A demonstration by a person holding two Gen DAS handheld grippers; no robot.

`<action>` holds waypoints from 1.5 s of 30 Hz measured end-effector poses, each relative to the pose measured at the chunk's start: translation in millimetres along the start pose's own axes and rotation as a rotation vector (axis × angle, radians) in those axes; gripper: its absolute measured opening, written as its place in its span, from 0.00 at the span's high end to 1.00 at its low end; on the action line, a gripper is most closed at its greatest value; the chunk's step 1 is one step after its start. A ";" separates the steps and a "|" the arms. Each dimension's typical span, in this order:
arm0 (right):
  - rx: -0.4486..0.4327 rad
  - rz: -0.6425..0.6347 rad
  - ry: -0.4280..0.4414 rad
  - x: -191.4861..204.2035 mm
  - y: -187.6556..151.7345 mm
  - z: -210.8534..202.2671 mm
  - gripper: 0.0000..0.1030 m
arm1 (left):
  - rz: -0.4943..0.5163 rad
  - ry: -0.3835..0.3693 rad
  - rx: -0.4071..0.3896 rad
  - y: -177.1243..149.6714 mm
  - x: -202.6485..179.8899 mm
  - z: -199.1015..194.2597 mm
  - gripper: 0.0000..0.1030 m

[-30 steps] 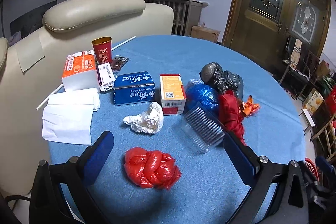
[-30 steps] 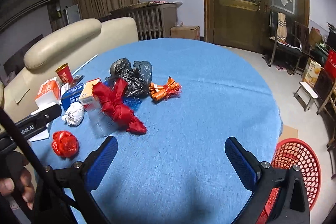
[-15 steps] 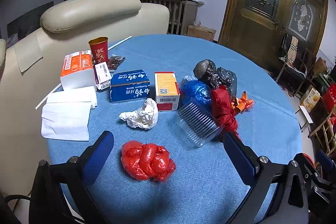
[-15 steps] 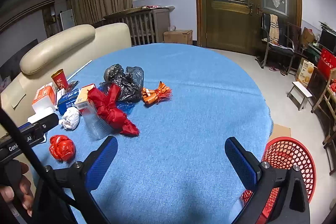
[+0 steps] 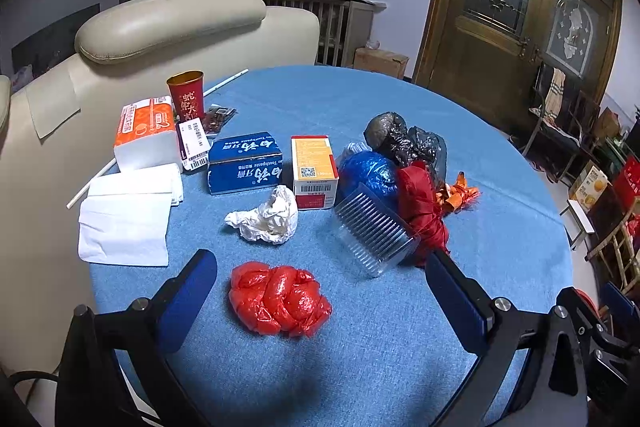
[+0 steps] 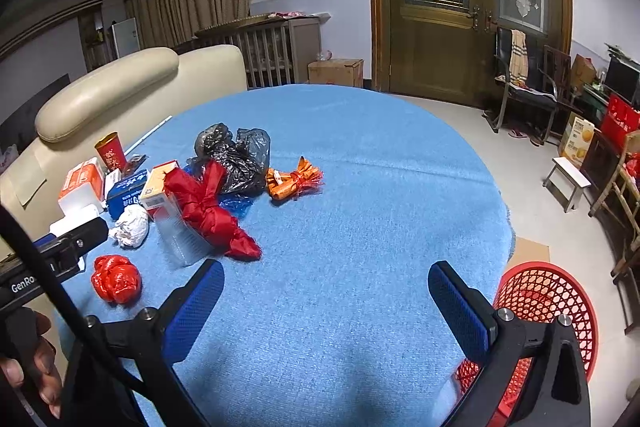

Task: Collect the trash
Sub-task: 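Move the left tool toward the red plastic bag bundle, then grasp the red plastic bundle with the left tool while the right tool grasps the red ribbon bag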

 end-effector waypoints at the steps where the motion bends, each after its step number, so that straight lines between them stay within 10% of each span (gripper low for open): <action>1: 0.000 -0.001 -0.001 0.2 -0.2 -0.1 0.00 | 0.000 0.000 0.001 -0.1 -0.2 0.2 0.00; 45: 0.125 -0.019 0.024 2.6 -31.0 40.0 0.00 | -0.024 0.019 0.163 -56.9 34.3 63.9 0.02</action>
Point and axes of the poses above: each gripper's, at about its wrist camera, not at the fingertips, and z roughly the way its jaws point, x to its left, y to its top, the point moved 10 cm from there along z, roughly the way its jaws point, and after that the axes turned 10 degrees about z, right-handed, at the moved point
